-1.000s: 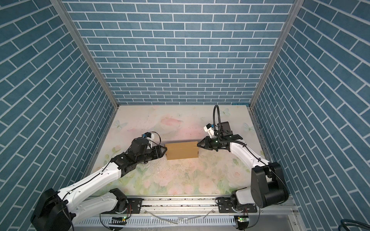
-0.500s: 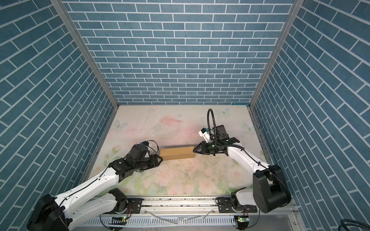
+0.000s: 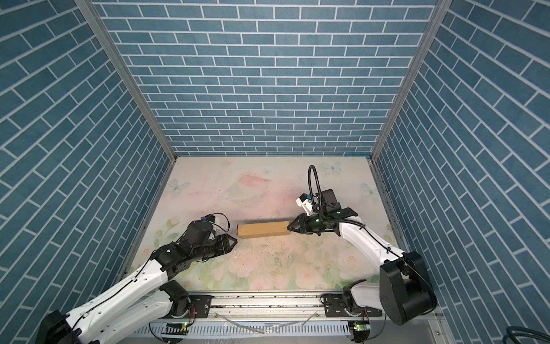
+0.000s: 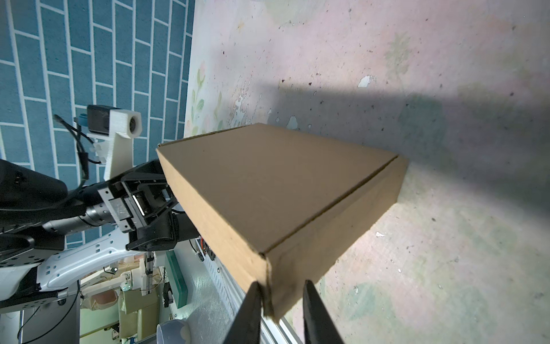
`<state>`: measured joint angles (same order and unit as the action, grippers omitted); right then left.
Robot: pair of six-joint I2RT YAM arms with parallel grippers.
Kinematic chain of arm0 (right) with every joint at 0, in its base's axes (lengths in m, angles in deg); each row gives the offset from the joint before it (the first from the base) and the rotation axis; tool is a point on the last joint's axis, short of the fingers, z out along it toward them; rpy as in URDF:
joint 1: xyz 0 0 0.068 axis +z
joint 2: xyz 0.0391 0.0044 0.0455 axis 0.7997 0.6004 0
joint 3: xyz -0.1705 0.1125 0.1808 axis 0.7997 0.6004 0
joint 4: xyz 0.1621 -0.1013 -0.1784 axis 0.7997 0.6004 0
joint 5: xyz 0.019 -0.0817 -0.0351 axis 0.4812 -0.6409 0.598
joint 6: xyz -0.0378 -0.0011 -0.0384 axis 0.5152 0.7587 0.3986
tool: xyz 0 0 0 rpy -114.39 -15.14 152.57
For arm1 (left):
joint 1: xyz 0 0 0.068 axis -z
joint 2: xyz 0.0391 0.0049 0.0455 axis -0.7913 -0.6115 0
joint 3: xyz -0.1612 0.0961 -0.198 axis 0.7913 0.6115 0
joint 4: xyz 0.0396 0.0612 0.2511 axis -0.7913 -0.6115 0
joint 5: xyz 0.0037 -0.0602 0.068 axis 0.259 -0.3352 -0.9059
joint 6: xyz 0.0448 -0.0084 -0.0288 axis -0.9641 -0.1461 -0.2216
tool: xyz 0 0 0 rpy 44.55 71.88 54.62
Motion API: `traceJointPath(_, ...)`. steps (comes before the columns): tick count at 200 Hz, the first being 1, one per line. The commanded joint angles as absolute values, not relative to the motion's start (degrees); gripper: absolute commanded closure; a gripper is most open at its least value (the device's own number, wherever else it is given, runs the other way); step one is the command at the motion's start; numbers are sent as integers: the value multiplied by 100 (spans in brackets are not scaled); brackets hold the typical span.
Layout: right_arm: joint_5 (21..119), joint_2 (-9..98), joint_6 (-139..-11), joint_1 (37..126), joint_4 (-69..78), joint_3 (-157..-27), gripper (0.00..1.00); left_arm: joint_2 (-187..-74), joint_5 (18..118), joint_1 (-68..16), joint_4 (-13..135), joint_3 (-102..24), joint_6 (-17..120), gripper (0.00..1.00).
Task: Fold the paper box
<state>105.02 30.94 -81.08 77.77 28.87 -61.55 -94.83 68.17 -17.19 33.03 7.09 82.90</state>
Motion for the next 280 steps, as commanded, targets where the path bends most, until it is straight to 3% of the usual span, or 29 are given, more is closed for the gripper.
traceJointPath(1,10037,3112,-8237,7797,3138,-5908,75,-9341,6647,-1715,3034,760,8334,41)
traceJointPath(189,9907,3005,-8205,7919,3494,-6178,68,-9535,6575,-1717,2956,779,8427,41)
traceJointPath(229,9781,3419,-8107,7920,3438,-6521,61,-9401,6557,-1715,2710,800,8539,41)
traceJointPath(280,9665,4188,-7838,7919,3509,-7079,60,-9379,6767,-1619,3352,1158,8958,41)
